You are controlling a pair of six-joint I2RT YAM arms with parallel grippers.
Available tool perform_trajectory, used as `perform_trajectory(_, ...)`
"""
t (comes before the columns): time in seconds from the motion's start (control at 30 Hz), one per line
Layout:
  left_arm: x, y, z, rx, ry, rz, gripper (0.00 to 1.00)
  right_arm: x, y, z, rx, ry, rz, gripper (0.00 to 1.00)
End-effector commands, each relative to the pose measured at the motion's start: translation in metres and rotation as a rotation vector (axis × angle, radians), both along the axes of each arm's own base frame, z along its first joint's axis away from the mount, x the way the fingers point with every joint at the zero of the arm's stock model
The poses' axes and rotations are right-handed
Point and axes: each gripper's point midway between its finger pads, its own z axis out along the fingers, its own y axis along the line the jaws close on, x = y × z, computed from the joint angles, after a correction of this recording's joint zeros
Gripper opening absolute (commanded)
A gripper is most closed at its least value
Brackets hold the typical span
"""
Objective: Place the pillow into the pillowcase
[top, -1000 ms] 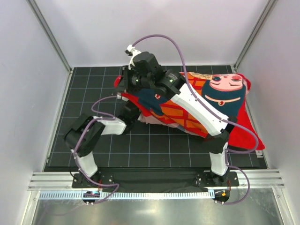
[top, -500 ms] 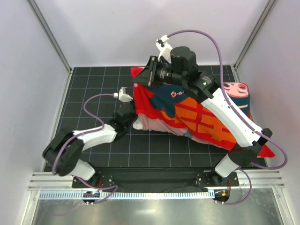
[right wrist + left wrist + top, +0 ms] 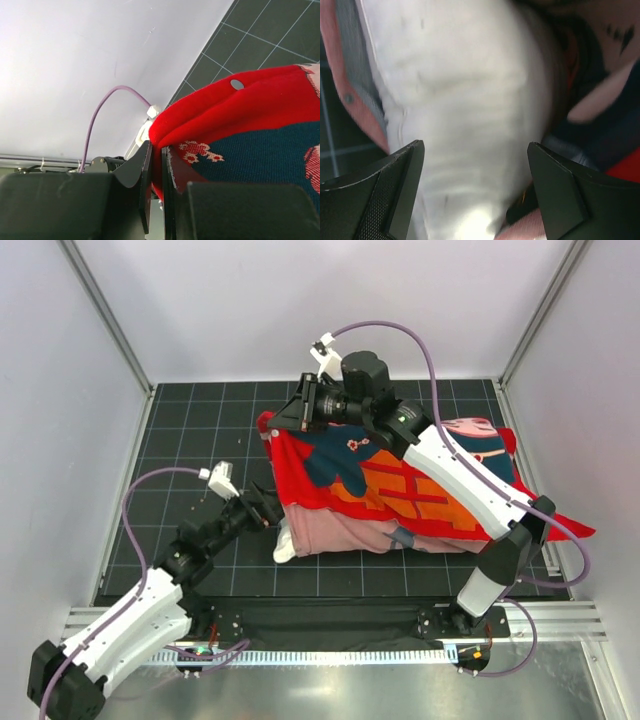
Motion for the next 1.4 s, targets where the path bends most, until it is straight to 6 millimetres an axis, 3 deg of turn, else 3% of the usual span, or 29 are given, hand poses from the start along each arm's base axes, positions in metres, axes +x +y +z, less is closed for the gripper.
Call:
perform_trajectory(0.0, -0.032, -0.001, -0.032, 0.034, 0.079, -0.107, 0.87, -0.008, 0.008, 0.058, 0.162, -0.127, 0.06, 0.14)
perform_trajectory(0.03, -0.042, -0.006, -0.025, -0.014, 0.091, -0.156, 0.86, -0.007, 0.009, 0.055, 0.155, -0.126, 0.059, 0.14)
perform_trajectory(0.07, -0.049, -0.006, -0.034, -0.009, 0.144, -0.168, 0.84, -0.005, 0.008, 0.055, 0.152, -0.131, 0.049, 0.14)
perform_trajectory(0.17, -0.061, -0.005, -0.035, -0.044, 0.199, -0.184, 0.82, -0.001, 0.008, 0.053, 0.143, -0.134, 0.036, 0.15)
perform_trajectory(0.23, -0.068, 0.004, -0.045, -0.005, 0.25, -0.154, 0.82, 0.0, 0.008, 0.051, 0.136, -0.133, 0.032, 0.16)
perform_trajectory(0.33, -0.067, 0.015, -0.061, 0.047, 0.274, -0.101, 0.82, 0.003, 0.009, 0.045, 0.126, -0.126, 0.026, 0.17)
perform_trajectory(0.4, -0.066, 0.009, -0.065, 0.02, 0.294, -0.12, 0.78, 0.003, 0.011, 0.04, 0.125, -0.115, 0.028, 0.16)
perform_trajectory(0.43, -0.066, 0.003, -0.064, -0.007, 0.296, -0.138, 0.71, 0.003, 0.013, 0.04, 0.132, -0.113, 0.035, 0.15)
perform_trajectory(0.5, -0.055, -0.015, -0.055, -0.096, 0.261, -0.182, 0.57, -0.001, 0.018, 0.037, 0.145, -0.088, 0.052, 0.13)
perform_trajectory(0.57, -0.039, -0.032, -0.041, -0.122, 0.2, -0.201, 0.51, -0.009, 0.028, 0.039, 0.169, -0.076, 0.09, 0.11)
perform_trajectory(0.77, 0.013, -0.073, 0.001, -0.074, 0.013, -0.224, 0.26, -0.075, 0.086, 0.058, 0.254, -0.032, 0.27, 0.06)
perform_trajectory(0.8, 0.024, -0.082, 0.012, -0.093, -0.021, -0.223, 0.18, -0.085, 0.092, 0.062, 0.268, -0.035, 0.29, 0.06)
perform_trajectory(0.87, 0.037, -0.083, 0.021, -0.132, -0.053, -0.18, 0.11, -0.103, 0.103, 0.077, 0.327, -0.018, 0.342, 0.05)
perform_trajectory(0.97, 0.054, -0.075, 0.015, -0.177, -0.049, -0.068, 0.02, -0.111, 0.1, 0.105, 0.42, -0.016, 0.369, 0.04)
perform_trajectory(1.1, 0.074, -0.059, 0.004, -0.233, -0.059, 0.082, 0.0, -0.114, 0.092, 0.13, 0.46, -0.043, 0.358, 0.04)
perform_trajectory(1.2, 0.088, -0.048, 0.017, -0.239, -0.127, 0.137, 0.01, -0.122, 0.084, 0.141, 0.467, -0.058, 0.379, 0.04)
perform_trajectory(1.37, 0.104, -0.032, 0.035, -0.168, -0.17, 0.179, 0.05, -0.127, 0.045, 0.164, 0.444, -0.147, 0.301, 0.04)
